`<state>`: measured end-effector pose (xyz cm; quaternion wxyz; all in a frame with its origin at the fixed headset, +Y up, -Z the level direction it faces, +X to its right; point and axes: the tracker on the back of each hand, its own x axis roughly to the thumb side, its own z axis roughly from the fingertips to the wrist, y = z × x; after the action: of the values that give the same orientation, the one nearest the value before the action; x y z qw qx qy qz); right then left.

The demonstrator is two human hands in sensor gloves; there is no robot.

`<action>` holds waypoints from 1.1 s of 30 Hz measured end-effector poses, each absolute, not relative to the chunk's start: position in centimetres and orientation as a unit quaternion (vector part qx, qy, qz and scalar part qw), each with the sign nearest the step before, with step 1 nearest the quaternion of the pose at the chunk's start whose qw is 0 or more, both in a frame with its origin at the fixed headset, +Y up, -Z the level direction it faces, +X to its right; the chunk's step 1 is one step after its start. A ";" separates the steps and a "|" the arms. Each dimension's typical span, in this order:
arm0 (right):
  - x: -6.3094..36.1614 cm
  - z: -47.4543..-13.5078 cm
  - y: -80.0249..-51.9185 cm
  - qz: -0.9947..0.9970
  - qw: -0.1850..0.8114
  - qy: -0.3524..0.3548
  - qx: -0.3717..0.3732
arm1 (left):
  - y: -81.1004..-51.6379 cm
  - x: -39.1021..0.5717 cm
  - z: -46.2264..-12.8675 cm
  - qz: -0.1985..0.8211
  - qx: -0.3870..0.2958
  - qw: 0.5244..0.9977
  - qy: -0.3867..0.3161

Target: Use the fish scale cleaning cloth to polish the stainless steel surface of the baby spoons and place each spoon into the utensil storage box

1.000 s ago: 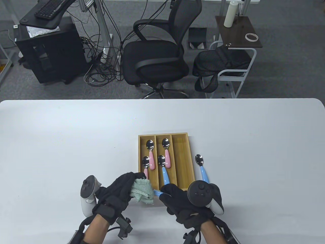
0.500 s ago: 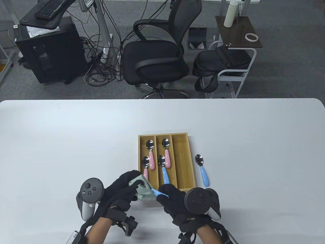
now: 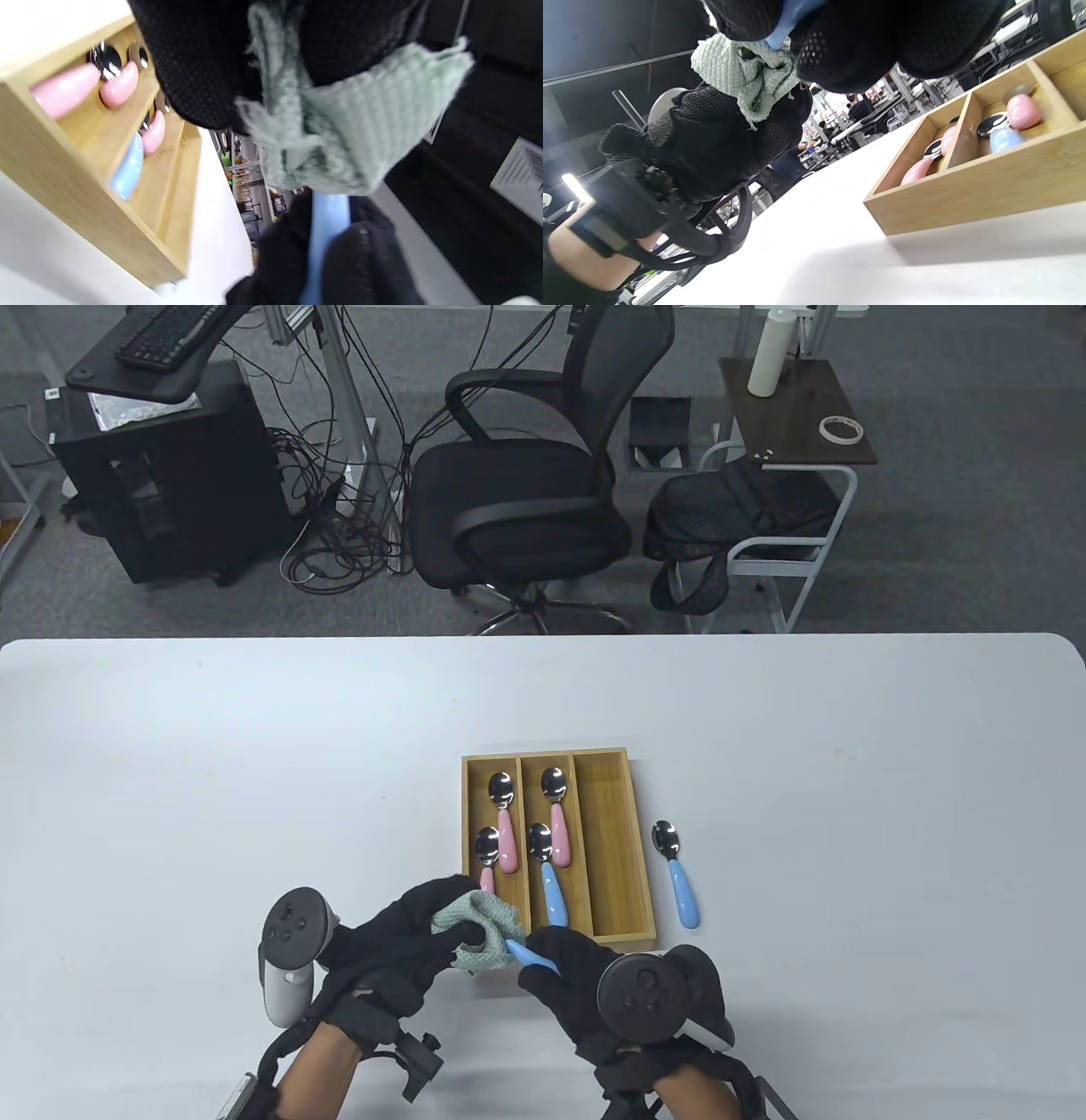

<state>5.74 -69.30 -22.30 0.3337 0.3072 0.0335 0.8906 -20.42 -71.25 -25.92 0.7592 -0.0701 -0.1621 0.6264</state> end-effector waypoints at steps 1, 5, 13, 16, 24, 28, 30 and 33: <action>5.7 -22.3 -69.4 0.891 0.331 0.034 0.308 | -71.1 -20.4 -25.9 0.599 -0.053 0.781 -0.167; 5.6 -22.3 -69.5 0.896 0.324 0.025 0.303 | -70.8 -20.1 -25.6 0.548 -0.019 0.821 -0.161; 5.9 -22.6 -69.6 0.894 0.340 0.024 0.291 | -71.4 -19.7 -25.5 0.587 -0.052 0.790 -0.168; 6.1 -22.6 -69.5 0.896 0.339 0.020 0.287 | -71.9 -19.7 -25.9 0.638 -0.097 0.744 -0.173; 5.6 -22.7 -70.0 0.894 0.333 0.044 0.296 | -72.3 -20.2 -26.1 0.627 -0.094 0.757 -0.157; 5.6 -22.7 -70.1 0.899 0.324 0.039 0.292 | -72.0 -20.1 -25.9 0.585 -0.063 0.796 -0.139; 5.6 -22.7 -70.1 0.900 0.323 0.038 0.289 | -71.8 -20.0 -25.7 0.558 -0.042 0.817 -0.138; 5.7 -22.9 -70.2 0.900 0.329 0.040 0.283 | -71.7 -19.6 -25.4 0.537 -0.029 0.832 -0.139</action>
<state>5.70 -70.18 -22.85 0.3290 0.2831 0.0403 0.9000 -19.65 -71.69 -25.36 0.8316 -0.0285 -0.1388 0.5370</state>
